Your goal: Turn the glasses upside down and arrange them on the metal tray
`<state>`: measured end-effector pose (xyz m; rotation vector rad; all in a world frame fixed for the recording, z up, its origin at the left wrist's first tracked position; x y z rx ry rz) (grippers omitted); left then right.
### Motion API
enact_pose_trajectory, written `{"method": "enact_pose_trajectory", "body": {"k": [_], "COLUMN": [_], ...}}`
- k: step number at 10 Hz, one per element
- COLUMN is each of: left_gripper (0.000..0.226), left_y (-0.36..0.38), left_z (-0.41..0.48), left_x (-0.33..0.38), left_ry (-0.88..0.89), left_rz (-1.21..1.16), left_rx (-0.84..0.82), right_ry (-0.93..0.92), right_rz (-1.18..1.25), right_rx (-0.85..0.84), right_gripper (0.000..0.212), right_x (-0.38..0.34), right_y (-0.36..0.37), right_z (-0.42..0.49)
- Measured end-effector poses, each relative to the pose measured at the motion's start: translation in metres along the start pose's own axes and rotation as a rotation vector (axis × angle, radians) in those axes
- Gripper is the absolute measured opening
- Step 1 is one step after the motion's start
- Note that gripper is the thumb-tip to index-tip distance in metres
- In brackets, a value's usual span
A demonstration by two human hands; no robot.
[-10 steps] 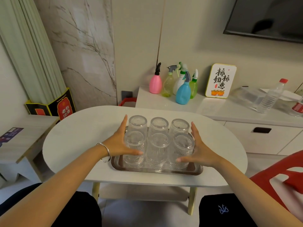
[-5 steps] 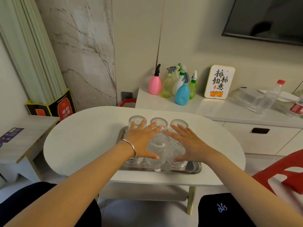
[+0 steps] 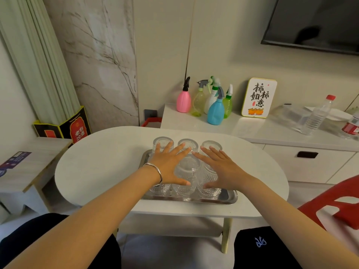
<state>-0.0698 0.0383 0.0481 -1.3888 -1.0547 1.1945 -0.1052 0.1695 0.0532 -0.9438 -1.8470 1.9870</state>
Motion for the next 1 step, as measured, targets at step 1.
{"method": "enact_pose_trajectory", "body": {"k": [1], "left_gripper": [0.104], "left_y": [-0.0059], "left_z": [0.0], "left_x": [0.0003], "left_ry": [-0.005], "left_rz": [-0.067], "left_rx": [-0.004], "right_ry": [-0.02], "right_rz": [0.173], "right_rx": [0.073], "right_gripper": [0.097], "right_x": [-0.016], "right_y": [-0.0319], "right_z": [-0.007]}}
Point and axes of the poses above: each hand's wrist, its own z-axis towards the middle knuckle, its own y-axis out of the palm, x = y × z, the point moved 9 cm from there along z, towards the middle knuckle, and after that the axes turned 10 degrees about z, right-handed, at the moved point
